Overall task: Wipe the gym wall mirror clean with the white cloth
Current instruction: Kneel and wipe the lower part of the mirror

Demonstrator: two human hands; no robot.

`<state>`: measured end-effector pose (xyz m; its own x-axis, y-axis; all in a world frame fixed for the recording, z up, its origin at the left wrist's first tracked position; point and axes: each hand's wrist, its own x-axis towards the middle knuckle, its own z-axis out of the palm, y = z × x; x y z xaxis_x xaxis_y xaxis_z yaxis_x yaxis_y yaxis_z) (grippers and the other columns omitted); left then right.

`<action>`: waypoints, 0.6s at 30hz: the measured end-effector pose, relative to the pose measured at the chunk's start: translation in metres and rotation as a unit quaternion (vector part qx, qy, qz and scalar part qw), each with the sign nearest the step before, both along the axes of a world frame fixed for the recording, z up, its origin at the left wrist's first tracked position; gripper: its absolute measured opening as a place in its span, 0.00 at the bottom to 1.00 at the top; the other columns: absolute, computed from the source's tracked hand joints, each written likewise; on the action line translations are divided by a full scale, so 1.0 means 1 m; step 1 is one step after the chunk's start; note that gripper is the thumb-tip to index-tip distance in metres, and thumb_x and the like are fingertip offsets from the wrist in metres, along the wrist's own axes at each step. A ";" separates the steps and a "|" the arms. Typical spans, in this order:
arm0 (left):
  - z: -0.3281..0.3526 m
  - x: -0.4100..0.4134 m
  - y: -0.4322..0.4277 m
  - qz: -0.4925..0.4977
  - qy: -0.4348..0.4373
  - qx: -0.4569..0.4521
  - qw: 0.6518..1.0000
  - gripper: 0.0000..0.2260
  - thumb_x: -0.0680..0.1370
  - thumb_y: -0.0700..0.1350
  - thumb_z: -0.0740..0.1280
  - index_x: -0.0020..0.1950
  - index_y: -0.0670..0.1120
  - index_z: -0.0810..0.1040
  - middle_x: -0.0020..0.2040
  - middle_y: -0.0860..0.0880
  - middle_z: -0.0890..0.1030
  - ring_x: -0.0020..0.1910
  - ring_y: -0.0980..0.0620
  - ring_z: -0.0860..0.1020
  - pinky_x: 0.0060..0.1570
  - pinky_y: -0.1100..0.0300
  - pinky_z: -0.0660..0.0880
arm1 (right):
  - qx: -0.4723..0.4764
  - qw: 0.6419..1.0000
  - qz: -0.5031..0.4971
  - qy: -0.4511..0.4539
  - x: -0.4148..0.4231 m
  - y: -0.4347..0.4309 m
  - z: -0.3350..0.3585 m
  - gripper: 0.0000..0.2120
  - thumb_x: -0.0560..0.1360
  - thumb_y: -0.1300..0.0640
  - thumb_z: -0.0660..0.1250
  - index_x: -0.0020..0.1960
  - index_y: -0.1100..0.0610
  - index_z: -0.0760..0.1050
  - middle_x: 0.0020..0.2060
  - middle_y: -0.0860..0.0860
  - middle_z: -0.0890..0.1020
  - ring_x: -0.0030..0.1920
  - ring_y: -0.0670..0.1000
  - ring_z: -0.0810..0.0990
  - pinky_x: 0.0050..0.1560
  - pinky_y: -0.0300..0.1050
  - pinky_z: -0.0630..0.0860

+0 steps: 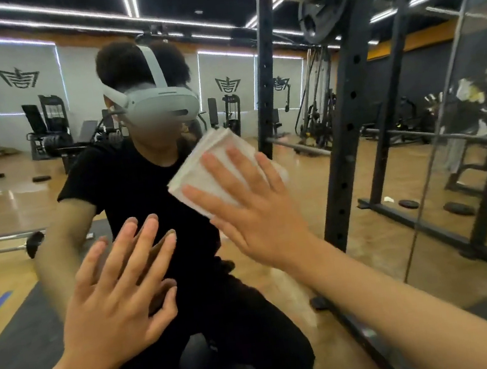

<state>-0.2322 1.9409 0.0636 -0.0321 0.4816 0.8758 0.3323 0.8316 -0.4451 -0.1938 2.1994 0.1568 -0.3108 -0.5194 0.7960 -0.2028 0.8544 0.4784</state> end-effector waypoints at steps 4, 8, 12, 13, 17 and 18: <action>0.002 0.002 0.006 -0.008 -0.001 0.015 1.000 0.31 0.80 0.53 0.63 0.82 0.44 0.68 0.83 0.39 0.64 0.83 0.40 0.60 0.75 0.37 0.61 | -0.119 0.989 -0.087 0.011 0.014 0.135 -0.003 0.27 0.89 0.45 0.46 0.86 0.45 0.46 0.85 0.60 0.48 0.84 0.62 0.42 0.82 0.66 0.42; 0.002 0.000 0.007 -0.001 0.000 0.010 1.000 0.31 0.80 0.54 0.64 0.82 0.44 0.68 0.83 0.39 0.63 0.83 0.40 0.60 0.77 0.38 0.59 | -0.393 0.911 -0.122 0.026 0.022 0.167 -0.023 0.27 0.89 0.44 0.41 0.86 0.44 0.41 0.86 0.55 0.44 0.85 0.61 0.40 0.81 0.70 0.47; -0.001 0.001 0.006 0.017 -0.009 0.007 1.000 0.31 0.81 0.55 0.62 0.83 0.45 0.66 0.84 0.39 0.62 0.84 0.39 0.58 0.76 0.37 0.60 | -0.486 0.866 -0.093 0.068 -0.001 0.059 -0.007 0.27 0.89 0.45 0.41 0.86 0.48 0.45 0.85 0.58 0.46 0.84 0.65 0.44 0.81 0.72 0.48; -0.001 0.001 0.005 0.019 -0.015 0.003 1.000 0.31 0.82 0.55 0.61 0.83 0.44 0.66 0.84 0.39 0.61 0.84 0.39 0.58 0.76 0.37 0.60 | -0.425 0.900 -0.076 0.056 -0.003 0.028 -0.006 0.27 0.89 0.45 0.42 0.86 0.49 0.47 0.85 0.59 0.47 0.84 0.66 0.44 0.81 0.70 0.45; -0.001 0.003 0.003 0.013 -0.017 0.001 1.000 0.31 0.83 0.54 0.61 0.84 0.44 0.65 0.84 0.39 0.61 0.84 0.39 0.58 0.80 0.39 0.57 | -0.186 0.982 0.003 -0.009 0.001 -0.062 -0.004 0.27 0.87 0.45 0.54 0.85 0.46 0.54 0.85 0.57 0.52 0.84 0.64 0.45 0.82 0.68 0.42; -0.001 0.003 0.002 0.012 -0.016 -0.002 1.000 0.31 0.82 0.55 0.62 0.84 0.44 0.64 0.84 0.39 0.61 0.84 0.39 0.58 0.80 0.39 0.55 | -0.137 0.990 0.023 -0.020 0.002 -0.069 -0.004 0.26 0.87 0.46 0.55 0.84 0.45 0.56 0.85 0.56 0.54 0.84 0.63 0.47 0.82 0.67 0.44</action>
